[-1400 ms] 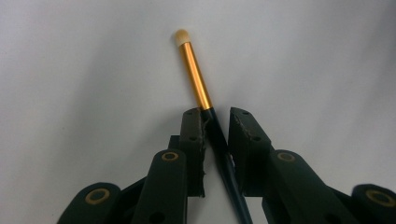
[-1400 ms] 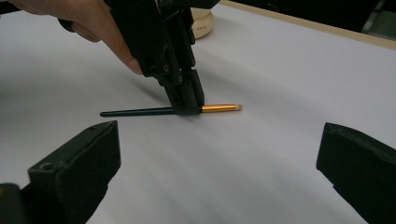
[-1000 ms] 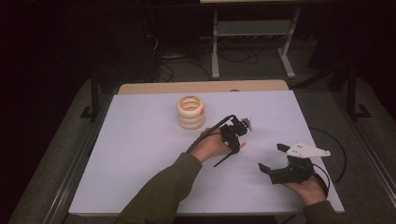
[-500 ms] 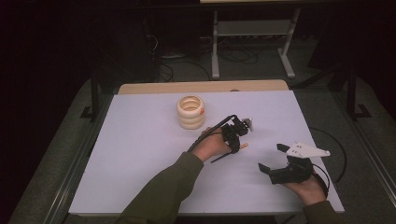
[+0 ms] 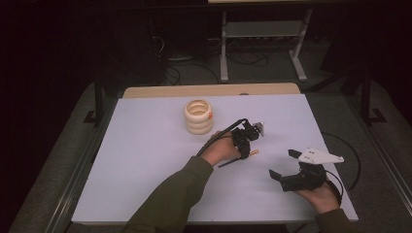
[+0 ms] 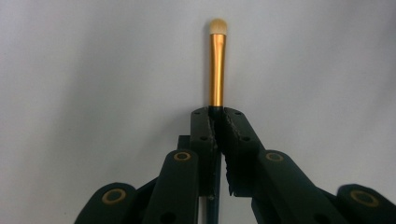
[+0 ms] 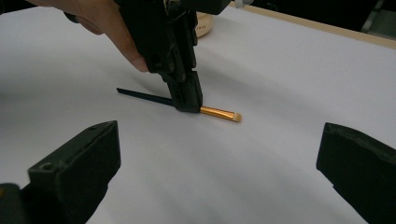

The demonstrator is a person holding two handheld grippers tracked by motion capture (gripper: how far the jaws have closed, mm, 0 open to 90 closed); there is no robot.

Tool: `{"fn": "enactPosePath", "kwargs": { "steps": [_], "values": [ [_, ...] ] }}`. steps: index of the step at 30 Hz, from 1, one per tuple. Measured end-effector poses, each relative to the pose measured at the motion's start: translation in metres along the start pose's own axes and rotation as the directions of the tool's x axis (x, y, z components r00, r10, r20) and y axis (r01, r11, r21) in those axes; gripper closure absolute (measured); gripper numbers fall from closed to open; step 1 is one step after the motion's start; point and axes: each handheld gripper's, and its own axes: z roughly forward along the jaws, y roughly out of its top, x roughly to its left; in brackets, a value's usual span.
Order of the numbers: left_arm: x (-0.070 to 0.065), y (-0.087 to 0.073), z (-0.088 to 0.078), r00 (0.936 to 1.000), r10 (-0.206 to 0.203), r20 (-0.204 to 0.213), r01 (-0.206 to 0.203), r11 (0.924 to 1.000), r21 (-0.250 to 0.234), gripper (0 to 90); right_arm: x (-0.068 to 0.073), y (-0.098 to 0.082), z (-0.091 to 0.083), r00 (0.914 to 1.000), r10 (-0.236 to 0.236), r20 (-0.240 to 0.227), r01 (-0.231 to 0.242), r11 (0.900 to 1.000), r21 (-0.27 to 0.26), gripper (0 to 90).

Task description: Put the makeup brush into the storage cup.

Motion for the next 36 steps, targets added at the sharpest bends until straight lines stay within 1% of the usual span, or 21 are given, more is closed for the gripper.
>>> {"fn": "enactPosePath", "kwargs": {
  "steps": [6, 14, 21, 23, 26, 28, 31, 36],
  "values": [
    [0.000, 0.001, 0.000, 0.9999, 0.010, -0.004, -0.010, 0.9999, 0.006, 83.0, 0.000, 0.000, 0.000, 1.0000, 0.000, 0.001, 0.000, 1.000, -0.001, 0.0],
    [-0.001, 0.001, 0.000, 0.9999, 0.012, -0.004, -0.012, 0.9999, 0.006, 83.7, 0.000, 0.000, 0.000, 1.0000, 0.003, 0.000, -0.003, 1.000, 0.000, 0.0],
    [0.002, 0.000, -0.001, 0.9998, 0.012, 0.014, -0.012, 0.9999, 0.001, 83.8, 0.000, 0.000, 0.000, 1.0000, 0.003, 0.001, -0.003, 1.000, -0.001, 0.0],
    [0.002, 0.000, -0.001, 0.9998, 0.013, 0.014, -0.013, 0.9999, 0.001, 83.8, -0.001, 0.000, 0.000, 1.0000, 0.003, 0.002, -0.003, 1.000, -0.001, 0.0],
    [0.003, -0.001, -0.002, 0.9995, 0.003, 0.033, -0.003, 0.9999, -0.013, 83.8, -0.001, 0.000, -0.001, 1.0000, 0.003, 0.003, -0.003, 1.000, -0.003, 0.0],
    [0.003, -0.002, -0.003, 0.9993, -0.002, 0.037, 0.003, 0.9998, -0.021, 83.9, -0.001, 0.000, -0.001, 1.0000, 0.003, 0.004, -0.002, 1.000, -0.003, 0.0],
    [0.005, -0.003, -0.005, 0.9987, 0.000, 0.052, 0.001, 0.9996, -0.028, 83.9, -0.001, 0.000, -0.002, 1.0000, 0.003, 0.005, -0.003, 1.000, -0.003, 0.0],
    [0.008, -0.006, -0.010, 0.9969, -0.010, 0.078, 0.014, 0.9982, -0.057, 84.0, -0.001, 0.000, -0.002, 1.0000, 0.004, 0.005, -0.004, 1.000, -0.003, 0.0]
  ]
}}
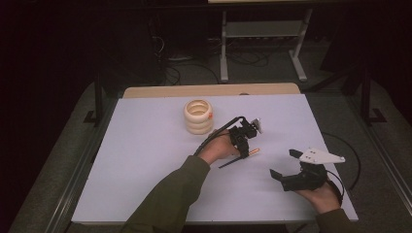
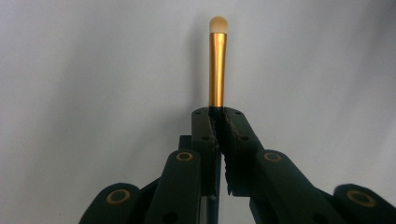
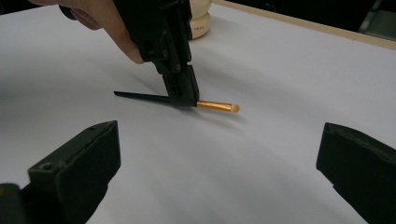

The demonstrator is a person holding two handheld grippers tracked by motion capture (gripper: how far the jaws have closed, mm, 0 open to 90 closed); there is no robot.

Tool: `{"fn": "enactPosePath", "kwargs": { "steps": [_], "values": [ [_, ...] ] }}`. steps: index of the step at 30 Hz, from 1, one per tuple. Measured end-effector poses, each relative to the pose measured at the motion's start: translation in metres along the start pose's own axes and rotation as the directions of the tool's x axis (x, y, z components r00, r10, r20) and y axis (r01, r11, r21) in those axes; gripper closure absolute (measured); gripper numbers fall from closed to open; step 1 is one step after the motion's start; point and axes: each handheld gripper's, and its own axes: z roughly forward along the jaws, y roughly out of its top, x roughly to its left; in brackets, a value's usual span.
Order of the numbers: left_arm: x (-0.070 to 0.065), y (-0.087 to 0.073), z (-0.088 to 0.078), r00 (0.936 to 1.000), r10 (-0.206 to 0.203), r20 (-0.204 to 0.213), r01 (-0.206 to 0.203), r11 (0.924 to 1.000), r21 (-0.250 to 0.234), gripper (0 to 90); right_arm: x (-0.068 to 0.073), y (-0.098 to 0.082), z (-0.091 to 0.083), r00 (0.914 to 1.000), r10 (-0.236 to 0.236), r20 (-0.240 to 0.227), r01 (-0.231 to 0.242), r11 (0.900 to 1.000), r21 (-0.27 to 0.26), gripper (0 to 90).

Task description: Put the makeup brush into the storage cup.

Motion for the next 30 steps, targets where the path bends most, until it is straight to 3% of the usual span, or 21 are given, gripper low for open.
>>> {"fn": "enactPosePath", "kwargs": {
  "steps": [8, 13, 21, 30],
  "values": [
    [0.004, -0.007, -0.015, 0.9997, -0.014, 0.021, 0.016, 0.9967, -0.080, 84.3, 0.000, 0.000, 0.000, 1.0000, 0.000, 0.002, 0.000, 1.000, -0.002, 0.0],
    [0.007, -0.014, -0.023, 0.9980, -0.041, 0.048, 0.047, 0.9905, -0.129, 84.3, 0.000, 0.000, 0.000, 1.0000, 0.001, 0.002, -0.001, 1.000, -0.001, 0.0],
    [0.012, -0.025, -0.032, 0.9962, -0.042, 0.076, 0.056, 0.9786, -0.198, 84.3, 0.000, 0.000, 0.000, 1.0000, -0.001, 0.003, 0.001, 1.000, -0.003, 0.0],
    [0.011, -0.033, -0.039, 0.9954, -0.010, 0.095, 0.037, 0.9573, -0.287, 84.3, 0.000, 0.000, 0.000, 1.0000, 0.001, 0.002, -0.001, 1.000, 0.000, 0.0]
  ]
}}
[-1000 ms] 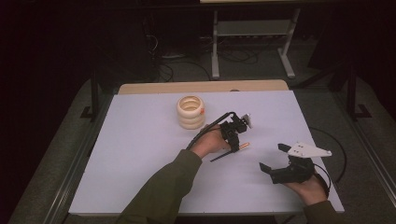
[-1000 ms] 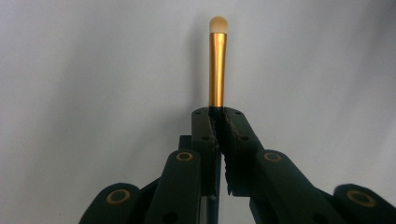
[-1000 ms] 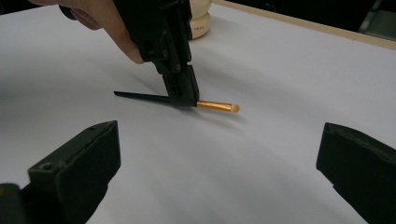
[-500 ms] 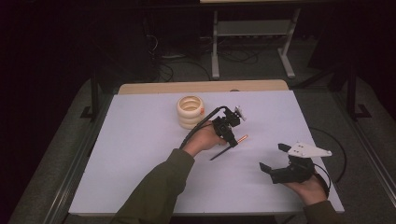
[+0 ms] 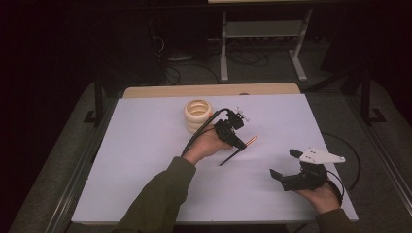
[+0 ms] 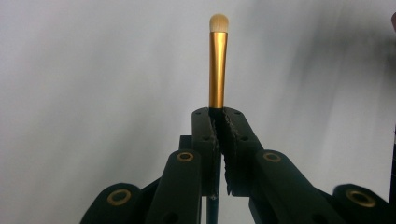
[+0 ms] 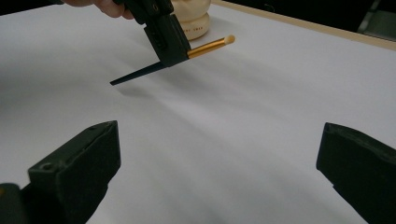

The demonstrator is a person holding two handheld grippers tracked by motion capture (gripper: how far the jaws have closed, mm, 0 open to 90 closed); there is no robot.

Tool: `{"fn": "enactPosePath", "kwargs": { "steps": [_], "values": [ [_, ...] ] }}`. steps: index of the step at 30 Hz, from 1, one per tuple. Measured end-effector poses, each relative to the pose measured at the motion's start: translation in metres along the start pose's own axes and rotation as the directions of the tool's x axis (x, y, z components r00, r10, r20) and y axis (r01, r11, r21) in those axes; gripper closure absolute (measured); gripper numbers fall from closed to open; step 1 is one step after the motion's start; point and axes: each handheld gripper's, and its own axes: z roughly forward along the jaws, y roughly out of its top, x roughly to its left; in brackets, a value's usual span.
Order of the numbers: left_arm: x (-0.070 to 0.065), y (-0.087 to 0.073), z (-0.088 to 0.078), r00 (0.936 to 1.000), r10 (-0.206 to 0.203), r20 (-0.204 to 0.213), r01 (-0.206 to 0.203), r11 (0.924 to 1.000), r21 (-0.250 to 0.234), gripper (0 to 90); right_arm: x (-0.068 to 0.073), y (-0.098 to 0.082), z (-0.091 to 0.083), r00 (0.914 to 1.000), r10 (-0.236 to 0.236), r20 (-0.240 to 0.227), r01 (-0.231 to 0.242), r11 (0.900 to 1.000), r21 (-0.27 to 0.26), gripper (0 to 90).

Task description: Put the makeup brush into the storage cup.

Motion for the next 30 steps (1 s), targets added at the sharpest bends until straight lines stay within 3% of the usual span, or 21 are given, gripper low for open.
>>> {"fn": "enactPosePath", "kwargs": {
  "steps": [7, 17, 25, 30],
  "values": [
    [-0.001, -0.005, -0.007, 0.9998, 0.022, 0.005, -0.021, 0.9971, -0.073, 84.3, 0.000, 0.000, 0.000, 1.0000, -0.001, 0.000, 0.001, 1.000, -0.001, 0.0],
    [0.000, -0.013, -0.018, 0.9995, 0.031, -0.004, -0.031, 0.9818, -0.187, 84.3, 0.000, 0.000, 0.000, 1.0000, -0.002, 0.001, 0.002, 1.000, -0.001, 0.0],
    [0.001, -0.016, -0.028, 0.9990, 0.045, -0.005, -0.045, 0.9615, -0.271, 84.2, 0.000, 0.000, 0.000, 1.0000, 0.001, 0.000, -0.001, 1.000, 0.000, 0.0],
    [0.001, -0.017, -0.035, 0.9985, 0.054, -0.011, -0.054, 0.9433, -0.328, 84.3, 0.000, 0.000, 0.000, 1.0000, 0.000, 0.001, 0.000, 1.000, -0.002, 0.0]
  ]
}}
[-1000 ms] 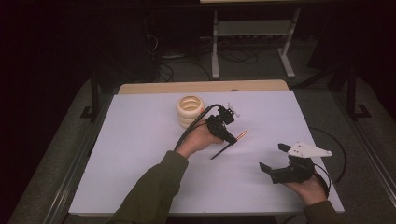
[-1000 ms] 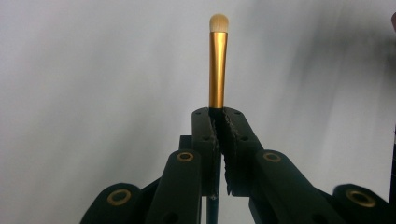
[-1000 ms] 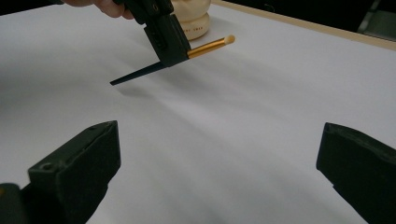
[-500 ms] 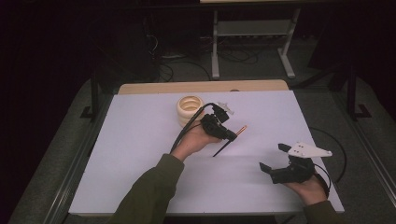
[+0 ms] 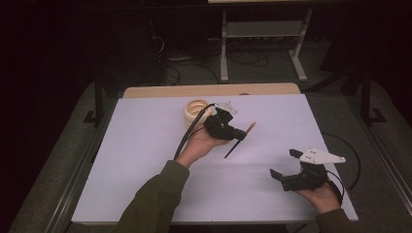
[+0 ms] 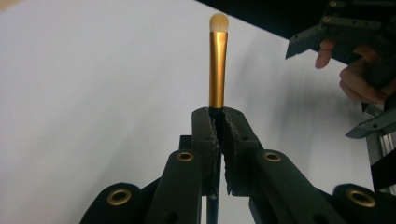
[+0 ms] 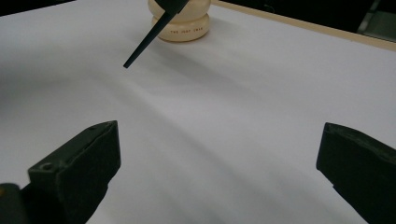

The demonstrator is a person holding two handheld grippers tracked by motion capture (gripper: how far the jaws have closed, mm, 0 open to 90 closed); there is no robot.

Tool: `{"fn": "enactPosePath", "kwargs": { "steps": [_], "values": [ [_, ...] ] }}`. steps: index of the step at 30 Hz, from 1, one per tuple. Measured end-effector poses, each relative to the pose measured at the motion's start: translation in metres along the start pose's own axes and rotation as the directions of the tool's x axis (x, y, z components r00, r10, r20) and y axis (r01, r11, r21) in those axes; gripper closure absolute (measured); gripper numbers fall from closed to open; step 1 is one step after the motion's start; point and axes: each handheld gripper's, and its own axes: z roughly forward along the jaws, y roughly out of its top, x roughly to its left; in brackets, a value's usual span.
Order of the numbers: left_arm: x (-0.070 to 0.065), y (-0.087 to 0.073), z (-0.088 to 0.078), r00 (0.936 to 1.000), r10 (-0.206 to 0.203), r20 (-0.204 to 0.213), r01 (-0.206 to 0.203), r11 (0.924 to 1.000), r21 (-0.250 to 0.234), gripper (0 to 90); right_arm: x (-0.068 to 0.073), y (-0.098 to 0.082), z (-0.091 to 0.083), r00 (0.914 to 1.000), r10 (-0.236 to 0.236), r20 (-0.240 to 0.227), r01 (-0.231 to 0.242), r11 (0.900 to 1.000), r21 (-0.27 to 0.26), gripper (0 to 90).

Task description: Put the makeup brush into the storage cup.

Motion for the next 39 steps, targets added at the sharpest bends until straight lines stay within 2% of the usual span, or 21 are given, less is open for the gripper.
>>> {"fn": "enactPosePath", "kwargs": {
  "steps": [5, 15, 39],
  "values": [
    [0.000, 0.001, -0.007, 1.0000, -0.008, 0.003, 0.008, 0.9985, -0.054, 84.3, 0.000, 0.000, 0.000, 1.0000, -0.003, 0.001, 0.003, 1.000, 0.001, 0.0],
    [0.005, 0.002, -0.019, 1.0000, -0.002, -0.003, 0.002, 0.9942, -0.108, 84.2, 0.000, 0.000, 0.001, 1.0000, -0.001, 0.002, 0.001, 1.000, -0.004, 0.0],
    [0.024, -0.001, -0.046, 0.9990, -0.027, -0.036, 0.020, 0.9827, -0.184, 84.2, 0.000, 0.000, 0.001, 1.0000, -0.004, 0.000, 0.004, 1.000, 0.001, 0.0]
  ]
}}
